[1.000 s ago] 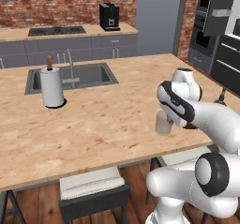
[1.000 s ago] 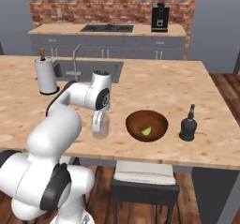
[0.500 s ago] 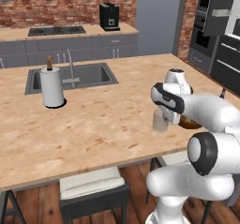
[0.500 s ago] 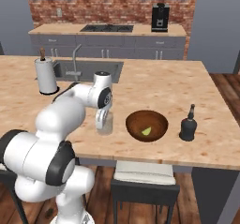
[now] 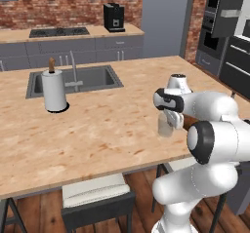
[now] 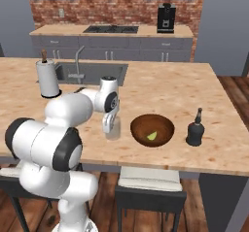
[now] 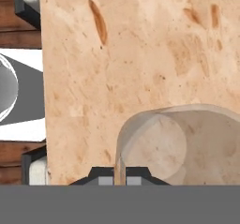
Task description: There is a bowl on the dining counter. Grab a lemon wedge from the fridge and place it in the bowl. Then get the liquor bottle and glass cup from the cabinet and place them next to the bowl.
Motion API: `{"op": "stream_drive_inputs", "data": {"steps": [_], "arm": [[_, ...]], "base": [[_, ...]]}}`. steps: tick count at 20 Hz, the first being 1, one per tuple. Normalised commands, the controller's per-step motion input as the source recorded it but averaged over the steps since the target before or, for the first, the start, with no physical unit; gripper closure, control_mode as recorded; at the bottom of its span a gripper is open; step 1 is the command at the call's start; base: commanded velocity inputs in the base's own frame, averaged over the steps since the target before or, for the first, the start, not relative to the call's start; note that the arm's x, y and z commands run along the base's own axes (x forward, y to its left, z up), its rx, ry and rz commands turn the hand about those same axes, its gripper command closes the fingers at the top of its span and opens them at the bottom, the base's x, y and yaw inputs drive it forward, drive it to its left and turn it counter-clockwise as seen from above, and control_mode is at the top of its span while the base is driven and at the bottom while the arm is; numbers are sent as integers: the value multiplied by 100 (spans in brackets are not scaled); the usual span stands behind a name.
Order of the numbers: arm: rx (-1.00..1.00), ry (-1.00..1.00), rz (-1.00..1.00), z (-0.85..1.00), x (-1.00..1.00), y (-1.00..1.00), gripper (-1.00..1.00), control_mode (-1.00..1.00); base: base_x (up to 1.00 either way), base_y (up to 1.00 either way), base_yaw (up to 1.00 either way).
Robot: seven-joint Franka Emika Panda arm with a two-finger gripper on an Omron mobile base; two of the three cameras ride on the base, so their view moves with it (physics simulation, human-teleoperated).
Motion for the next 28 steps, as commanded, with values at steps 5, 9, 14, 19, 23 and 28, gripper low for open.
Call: {"op": "stream_drive_inputs", "data": {"steps": [5,9,14,19,23,28], "arm": [[-2,0,-1,-26,31,-3,100,-100],[-1,0,-1,-29,31,-3,100,-100],[0,-1,0,-32,32,-3,100,-100],[0,0,0,-27,32,-4,100,-100],[-1,-3,0,-30,16,-2,100,-100],[-5,-7,0,-31,-4,0,-100,-100]], "base": [[0,0,0],[0,0,0],[0,0,0],[0,0,0],[0,0,0],[0,0,0]]}}
